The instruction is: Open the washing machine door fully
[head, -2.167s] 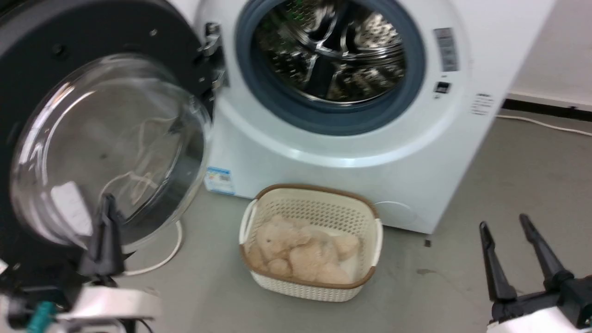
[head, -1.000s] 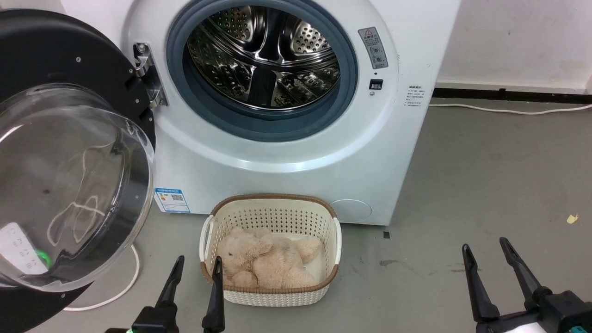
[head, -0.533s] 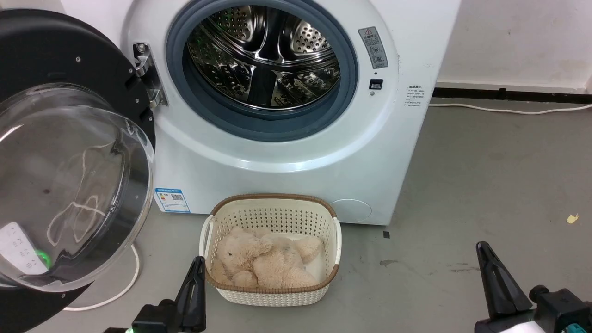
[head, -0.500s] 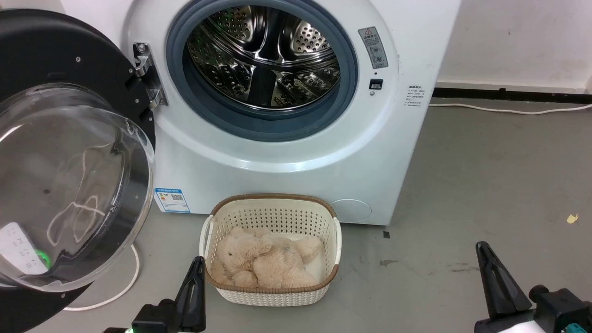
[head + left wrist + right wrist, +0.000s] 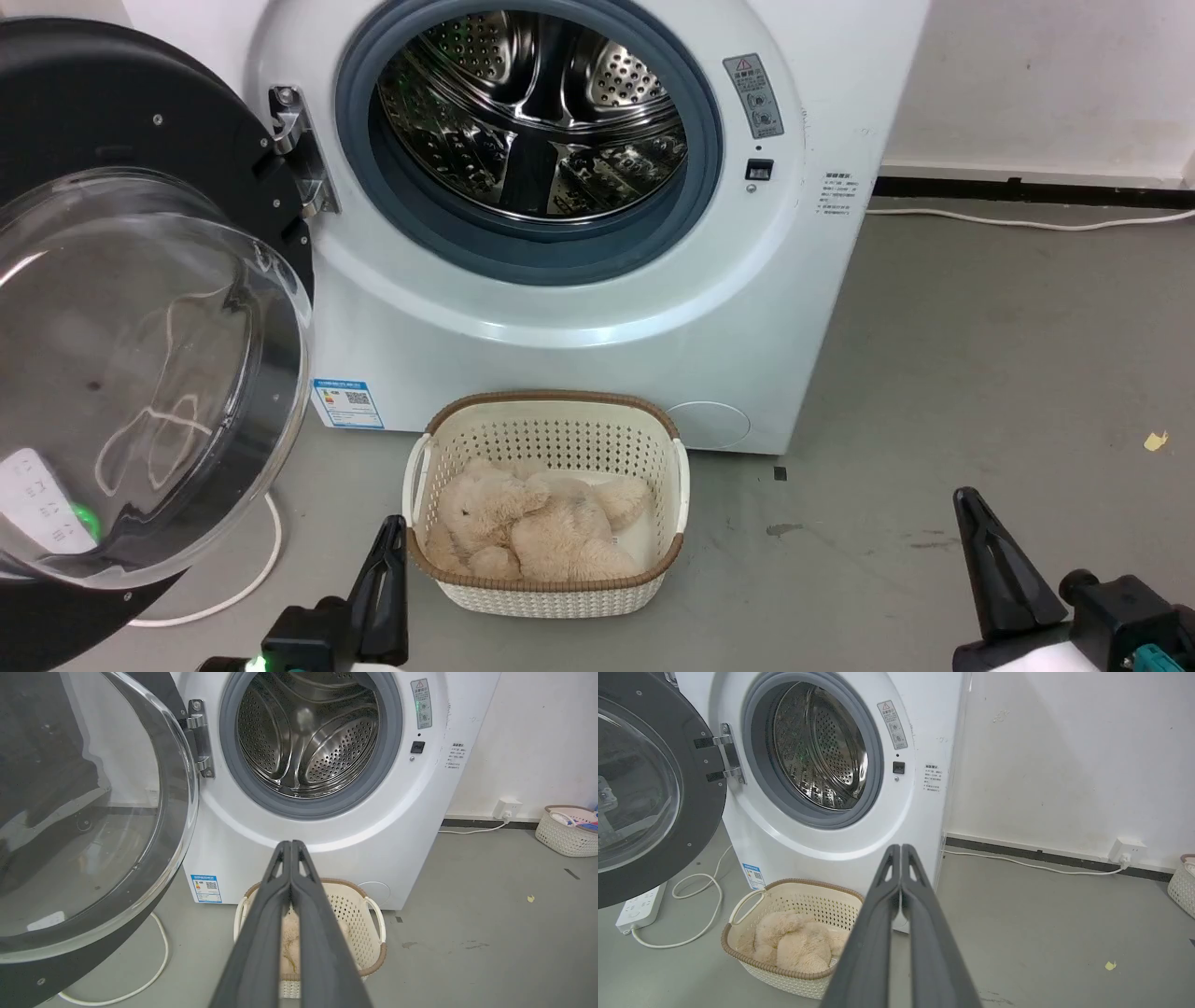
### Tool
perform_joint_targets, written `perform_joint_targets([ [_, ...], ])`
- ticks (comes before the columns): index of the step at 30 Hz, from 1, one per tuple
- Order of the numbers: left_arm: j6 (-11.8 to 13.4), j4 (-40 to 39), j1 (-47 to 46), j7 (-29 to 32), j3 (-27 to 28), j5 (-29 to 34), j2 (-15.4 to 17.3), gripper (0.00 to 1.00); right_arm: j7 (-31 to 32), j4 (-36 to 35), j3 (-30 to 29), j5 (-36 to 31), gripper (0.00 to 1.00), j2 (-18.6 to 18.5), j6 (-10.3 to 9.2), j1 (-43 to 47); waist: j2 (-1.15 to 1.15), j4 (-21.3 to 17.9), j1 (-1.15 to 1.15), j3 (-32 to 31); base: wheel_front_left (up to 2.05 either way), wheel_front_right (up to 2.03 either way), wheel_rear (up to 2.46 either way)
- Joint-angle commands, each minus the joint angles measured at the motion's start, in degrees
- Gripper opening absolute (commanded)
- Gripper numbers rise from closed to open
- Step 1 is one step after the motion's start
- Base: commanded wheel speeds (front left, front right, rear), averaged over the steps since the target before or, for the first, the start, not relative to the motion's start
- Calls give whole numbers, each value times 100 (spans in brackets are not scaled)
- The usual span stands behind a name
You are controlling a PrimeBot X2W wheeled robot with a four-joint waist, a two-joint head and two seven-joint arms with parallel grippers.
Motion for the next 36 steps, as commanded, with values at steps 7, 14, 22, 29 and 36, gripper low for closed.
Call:
perform_joint_targets([
  [7, -51, -30, -131, 99, 81, 104, -55, 0, 100, 9, 33, -40, 0, 17, -1, -117, 0, 3, 0, 1, 0, 0, 0],
  [14, -86, -38, -164, 181, 140, 159, -75, 0, 182, 11, 52, -51, 0, 20, -2, -149, 0, 6, 0, 2, 0, 0, 0],
  [22, -126, -48, -201, 274, 207, 222, -98, 0, 276, 13, 74, -65, 0, 24, -2, -184, 0, 9, 0, 4, 0, 0, 0],
  [29, -161, -56, -234, 356, 266, 277, -117, 0, 358, 15, 94, -76, 0, 27, -2, -216, 0, 12, 0, 5, 0, 0, 0],
  [36, -197, -64, -266, 438, 325, 332, -137, 0, 441, 17, 113, -88, 0, 30, -3, -247, 0, 15, 0, 7, 0, 0, 0],
])
